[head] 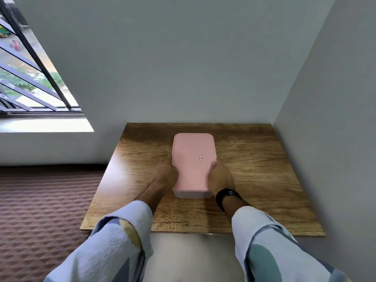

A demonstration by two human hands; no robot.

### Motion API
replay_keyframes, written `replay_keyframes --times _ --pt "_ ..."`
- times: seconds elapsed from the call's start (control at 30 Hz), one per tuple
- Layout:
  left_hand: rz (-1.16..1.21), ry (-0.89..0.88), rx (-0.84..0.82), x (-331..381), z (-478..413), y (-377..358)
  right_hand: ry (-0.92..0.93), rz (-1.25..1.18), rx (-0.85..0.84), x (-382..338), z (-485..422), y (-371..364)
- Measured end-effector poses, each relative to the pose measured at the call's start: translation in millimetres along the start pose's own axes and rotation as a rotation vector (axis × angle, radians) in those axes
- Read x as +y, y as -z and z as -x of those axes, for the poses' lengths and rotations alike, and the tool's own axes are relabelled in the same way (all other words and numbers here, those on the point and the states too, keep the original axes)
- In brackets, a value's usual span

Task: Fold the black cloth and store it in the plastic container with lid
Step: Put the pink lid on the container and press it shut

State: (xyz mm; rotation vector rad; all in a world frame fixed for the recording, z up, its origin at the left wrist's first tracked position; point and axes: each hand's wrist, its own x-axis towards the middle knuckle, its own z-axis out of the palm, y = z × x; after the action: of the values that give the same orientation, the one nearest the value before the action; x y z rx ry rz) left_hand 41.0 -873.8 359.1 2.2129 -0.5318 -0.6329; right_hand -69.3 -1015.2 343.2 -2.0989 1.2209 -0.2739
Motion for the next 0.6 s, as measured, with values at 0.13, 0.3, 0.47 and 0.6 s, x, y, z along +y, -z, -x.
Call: replay_keyframes --times 0.13,0.3,0.47,0.6 --pt "-0.204 -0.011 -0.025 3.9 -20.9 6.5 0.050 0.052 -0.038 5.9 -7.3 -1.4" --pt "-0.456 -0.082 0.030 27.1 -60.6 12.6 0.053 0.122 -0.062 7.7 -10.2 -2.7" --pt "-0.546 -0.102 0.081 21.2 -72.9 4.4 0.145 0.258 -0.034 -2.0 -27.7 2.7" --pt "-0.573 -0.100 0.101 17.3 -79.9 2.1 0.167 0.271 -0.028 -20.8 -51.9 -2.0"
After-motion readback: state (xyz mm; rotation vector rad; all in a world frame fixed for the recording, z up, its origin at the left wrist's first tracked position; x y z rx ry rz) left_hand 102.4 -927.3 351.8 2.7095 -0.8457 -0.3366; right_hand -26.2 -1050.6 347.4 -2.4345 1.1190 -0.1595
